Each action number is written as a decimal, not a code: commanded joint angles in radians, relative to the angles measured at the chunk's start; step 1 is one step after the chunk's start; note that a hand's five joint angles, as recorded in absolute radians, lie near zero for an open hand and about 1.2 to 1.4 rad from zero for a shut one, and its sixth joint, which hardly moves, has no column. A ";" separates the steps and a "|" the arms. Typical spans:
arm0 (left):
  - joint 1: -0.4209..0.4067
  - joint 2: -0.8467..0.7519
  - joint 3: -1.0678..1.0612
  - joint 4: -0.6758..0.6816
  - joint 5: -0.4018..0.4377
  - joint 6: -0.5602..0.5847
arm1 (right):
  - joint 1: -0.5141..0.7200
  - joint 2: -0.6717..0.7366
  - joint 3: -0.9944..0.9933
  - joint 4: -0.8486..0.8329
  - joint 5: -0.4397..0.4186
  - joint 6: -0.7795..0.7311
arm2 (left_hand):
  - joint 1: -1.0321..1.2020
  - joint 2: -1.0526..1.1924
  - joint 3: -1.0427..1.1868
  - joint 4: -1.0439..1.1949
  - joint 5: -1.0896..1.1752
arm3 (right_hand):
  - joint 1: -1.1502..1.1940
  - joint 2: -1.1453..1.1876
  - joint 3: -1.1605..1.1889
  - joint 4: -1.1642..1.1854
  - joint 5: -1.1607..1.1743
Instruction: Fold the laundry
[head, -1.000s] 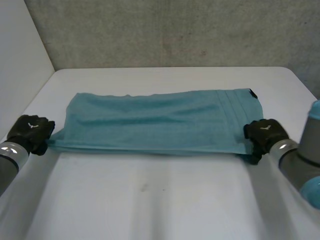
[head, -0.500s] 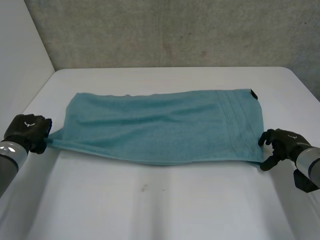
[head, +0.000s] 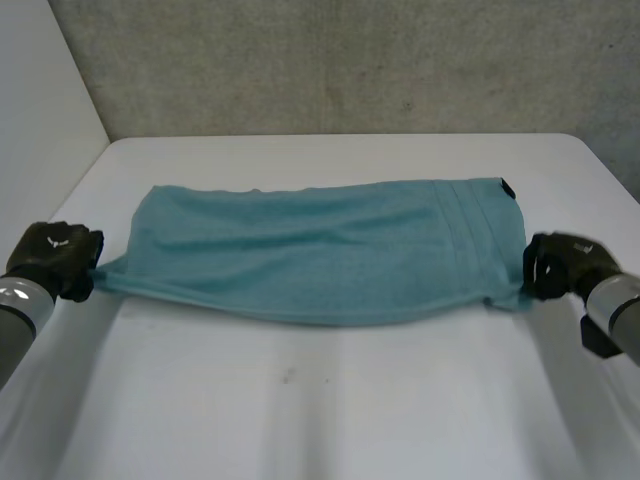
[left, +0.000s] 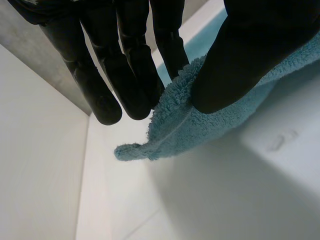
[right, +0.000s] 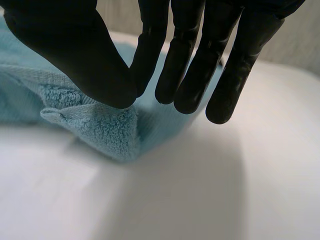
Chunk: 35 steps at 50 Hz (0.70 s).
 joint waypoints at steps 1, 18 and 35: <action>-0.006 0.092 0.004 -0.031 0.003 -0.062 | -0.007 -0.213 -0.061 0.074 -0.006 -0.065 | 0.293 0.198 0.206 0.200 0.257 | 0.408 0.218 0.215 0.204 0.244; -0.050 0.057 -0.004 -0.061 0.007 -0.101 | 0.026 -0.089 -0.046 0.248 -0.015 -0.251 | 0.293 0.198 0.206 0.200 0.257 | 0.011 -0.179 -0.182 -0.194 -0.153; -0.021 0.016 0.030 -0.058 -0.003 -0.098 | 0.023 -0.087 0.135 0.118 -0.038 -0.214 | 0.293 0.198 0.206 0.200 0.257 | -0.466 -0.655 -0.659 -0.670 -0.630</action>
